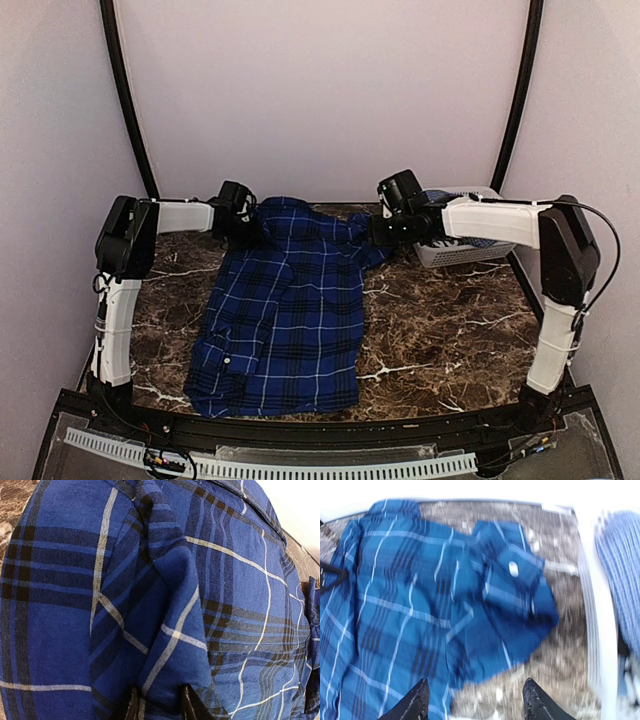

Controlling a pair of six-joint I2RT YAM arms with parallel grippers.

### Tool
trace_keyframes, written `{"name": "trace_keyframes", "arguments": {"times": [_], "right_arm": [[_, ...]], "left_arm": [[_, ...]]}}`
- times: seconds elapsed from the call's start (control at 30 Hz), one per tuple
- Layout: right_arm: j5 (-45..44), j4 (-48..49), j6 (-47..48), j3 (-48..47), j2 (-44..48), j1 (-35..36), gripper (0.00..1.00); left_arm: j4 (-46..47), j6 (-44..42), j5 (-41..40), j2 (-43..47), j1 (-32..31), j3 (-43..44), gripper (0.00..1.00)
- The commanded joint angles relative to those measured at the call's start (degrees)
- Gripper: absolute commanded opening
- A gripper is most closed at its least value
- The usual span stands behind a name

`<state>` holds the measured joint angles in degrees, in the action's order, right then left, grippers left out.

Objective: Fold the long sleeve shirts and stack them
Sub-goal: Move the 1/3-folded shirt to the center of the board, then pick up the sleeve from the 1/3-folded shirt.

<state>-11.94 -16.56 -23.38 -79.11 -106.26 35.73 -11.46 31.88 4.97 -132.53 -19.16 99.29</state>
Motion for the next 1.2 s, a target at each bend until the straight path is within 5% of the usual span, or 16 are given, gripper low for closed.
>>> {"name": "trace_keyframes", "arguments": {"times": [0.0, 0.4, 0.67, 0.83, 0.97, 1.17], "right_arm": [[-4.6, -1.14, 5.39, -9.86, -8.46, -0.09, 0.62], [-8.6, -3.39, 8.62, -36.83, -30.54, -1.49, 0.7], [-10.28, -1.89, 6.98, -33.26, -32.03, -3.23, 0.66], [-7.88, 1.19, 7.51, -29.9, -31.25, -3.64, 0.54], [-6.29, 1.9, 8.54, -30.31, -31.18, -3.65, 0.3], [-6.24, 4.07, 10.91, -28.19, -26.71, -3.65, 0.08]], "left_arm": [[-5.85, -0.28, 1.22, -0.93, 0.28, 0.91, 0.29], [-8.8, -2.4, 5.72, 5.82, -0.12, 3.07, 0.33], [-9.92, -3.24, 6.79, 13.51, -1.31, -2.28, 0.33], [-8.76, -2.95, 7.1, 19.09, -2.49, -6.77, 0.33], [-8.24, -2.63, 7.14, 22.94, -3.31, -10.62, 0.33], [-7.93, -2.08, 7.82, 29.06, -4.31, -17.11, 0.33]]}}
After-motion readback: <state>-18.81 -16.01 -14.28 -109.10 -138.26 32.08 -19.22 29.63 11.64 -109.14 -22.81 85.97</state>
